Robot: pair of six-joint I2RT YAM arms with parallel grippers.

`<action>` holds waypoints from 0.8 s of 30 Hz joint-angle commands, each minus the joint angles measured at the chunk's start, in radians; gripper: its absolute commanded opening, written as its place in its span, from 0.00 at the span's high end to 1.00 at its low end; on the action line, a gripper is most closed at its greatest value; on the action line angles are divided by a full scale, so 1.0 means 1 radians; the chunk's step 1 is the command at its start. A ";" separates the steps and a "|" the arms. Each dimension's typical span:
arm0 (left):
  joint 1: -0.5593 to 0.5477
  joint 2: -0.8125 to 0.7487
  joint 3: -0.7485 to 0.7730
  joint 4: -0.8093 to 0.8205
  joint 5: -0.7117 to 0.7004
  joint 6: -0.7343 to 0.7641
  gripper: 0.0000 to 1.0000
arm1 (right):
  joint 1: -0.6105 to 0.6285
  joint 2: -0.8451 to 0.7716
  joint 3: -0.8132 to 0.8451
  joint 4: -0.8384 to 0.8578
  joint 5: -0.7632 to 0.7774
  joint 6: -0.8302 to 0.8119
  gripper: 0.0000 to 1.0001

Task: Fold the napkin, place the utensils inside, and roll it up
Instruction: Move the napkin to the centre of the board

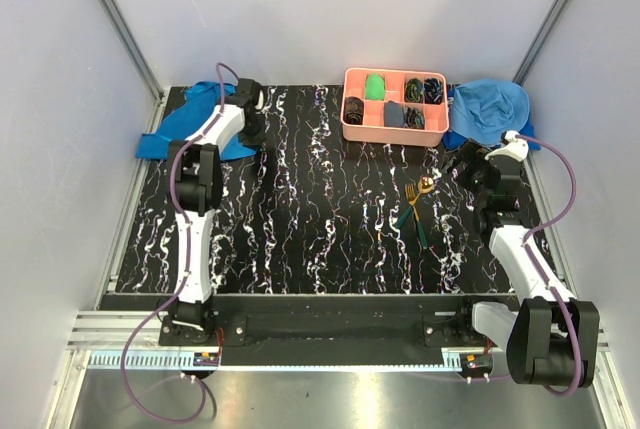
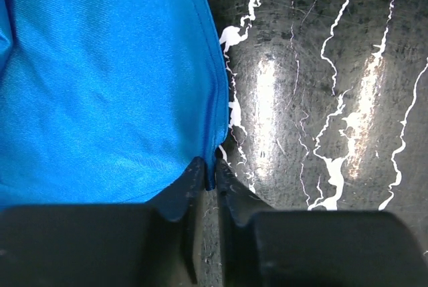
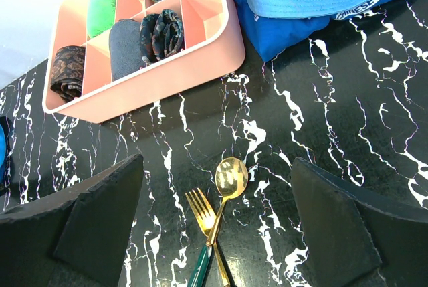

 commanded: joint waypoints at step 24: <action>-0.728 -0.591 -1.098 1.092 0.284 -0.744 0.64 | 0.175 0.086 0.075 -0.184 -0.247 0.054 0.12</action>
